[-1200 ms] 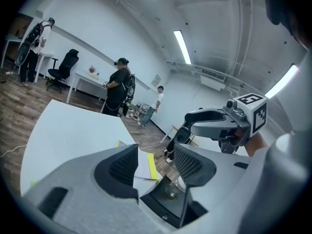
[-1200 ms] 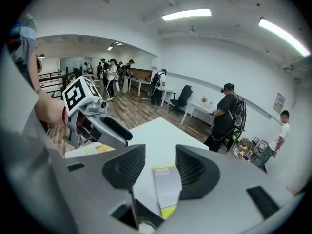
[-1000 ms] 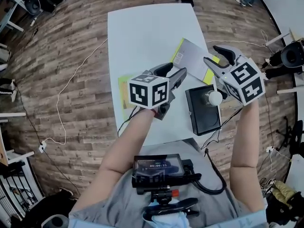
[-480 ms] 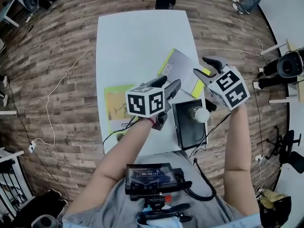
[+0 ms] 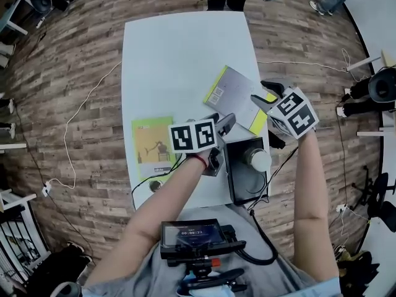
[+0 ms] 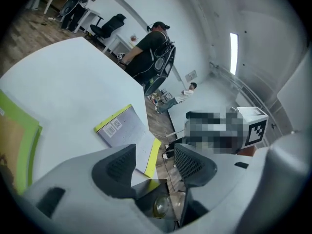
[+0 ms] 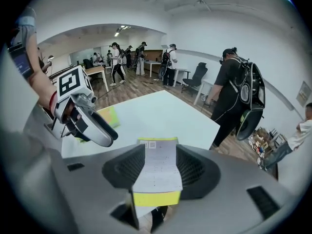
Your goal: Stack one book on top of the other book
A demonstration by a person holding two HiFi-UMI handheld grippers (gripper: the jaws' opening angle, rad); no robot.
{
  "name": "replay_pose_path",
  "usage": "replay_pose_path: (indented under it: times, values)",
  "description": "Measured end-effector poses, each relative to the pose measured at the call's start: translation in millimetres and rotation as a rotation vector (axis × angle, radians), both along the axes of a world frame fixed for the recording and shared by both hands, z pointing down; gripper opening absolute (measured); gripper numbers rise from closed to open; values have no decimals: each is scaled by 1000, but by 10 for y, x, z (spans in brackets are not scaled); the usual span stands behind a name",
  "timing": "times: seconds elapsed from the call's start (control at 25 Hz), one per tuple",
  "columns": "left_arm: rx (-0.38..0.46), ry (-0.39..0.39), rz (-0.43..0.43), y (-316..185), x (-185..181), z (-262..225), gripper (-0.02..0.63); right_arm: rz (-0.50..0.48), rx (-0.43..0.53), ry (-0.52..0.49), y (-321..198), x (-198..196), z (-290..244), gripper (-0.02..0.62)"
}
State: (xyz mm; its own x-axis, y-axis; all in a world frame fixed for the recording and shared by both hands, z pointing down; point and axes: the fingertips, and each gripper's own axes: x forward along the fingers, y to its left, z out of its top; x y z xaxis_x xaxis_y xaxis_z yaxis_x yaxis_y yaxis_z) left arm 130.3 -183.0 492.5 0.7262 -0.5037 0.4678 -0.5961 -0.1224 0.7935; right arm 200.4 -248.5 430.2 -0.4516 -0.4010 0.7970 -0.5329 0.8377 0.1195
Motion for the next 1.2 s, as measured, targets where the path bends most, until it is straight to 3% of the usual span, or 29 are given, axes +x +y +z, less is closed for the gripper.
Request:
replay_pose_path:
  times: [0.4, 0.96, 1.2]
  values:
    - [-185, 12, -51, -49, 219, 602, 233, 6, -114, 12, -363, 309, 779, 179]
    - [-320, 34, -114, -105, 368, 1029, 233, -52, -208, 110, -626, 350, 1579, 179]
    - [-392, 8, -142, -88, 434, 1244, 227, -36, -232, 111, -725, 464, 1790, 179]
